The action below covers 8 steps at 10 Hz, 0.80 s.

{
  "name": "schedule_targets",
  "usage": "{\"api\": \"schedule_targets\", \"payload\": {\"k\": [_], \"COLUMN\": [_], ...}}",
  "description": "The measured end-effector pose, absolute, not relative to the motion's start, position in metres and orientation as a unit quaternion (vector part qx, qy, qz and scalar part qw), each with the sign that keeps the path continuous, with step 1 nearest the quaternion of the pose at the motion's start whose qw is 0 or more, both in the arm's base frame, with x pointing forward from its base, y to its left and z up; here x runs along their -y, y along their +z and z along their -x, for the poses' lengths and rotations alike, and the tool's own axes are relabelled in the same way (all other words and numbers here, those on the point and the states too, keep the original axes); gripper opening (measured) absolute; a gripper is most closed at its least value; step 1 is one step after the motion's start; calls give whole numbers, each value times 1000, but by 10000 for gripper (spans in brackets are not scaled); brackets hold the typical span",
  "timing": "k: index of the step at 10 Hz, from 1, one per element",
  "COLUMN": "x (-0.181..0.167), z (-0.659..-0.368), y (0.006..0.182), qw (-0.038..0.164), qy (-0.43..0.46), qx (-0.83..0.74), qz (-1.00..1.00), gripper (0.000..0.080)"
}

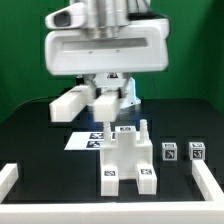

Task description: Assemble chair

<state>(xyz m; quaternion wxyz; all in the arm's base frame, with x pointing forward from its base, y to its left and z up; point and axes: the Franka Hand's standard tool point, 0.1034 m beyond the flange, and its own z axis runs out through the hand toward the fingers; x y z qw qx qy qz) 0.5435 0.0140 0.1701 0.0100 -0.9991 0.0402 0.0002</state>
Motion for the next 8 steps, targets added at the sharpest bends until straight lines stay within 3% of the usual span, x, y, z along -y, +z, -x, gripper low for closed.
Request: {"api": "schedule_targets", "payload": {"k": [3,8], "x": [-26,-39], "z": [-528,-521], "y": [154,150], "qw": [8,6], "qy": [9,13], "qx": [-3,-13], "qz": [1000,1000], "gripper": [284,284]}}
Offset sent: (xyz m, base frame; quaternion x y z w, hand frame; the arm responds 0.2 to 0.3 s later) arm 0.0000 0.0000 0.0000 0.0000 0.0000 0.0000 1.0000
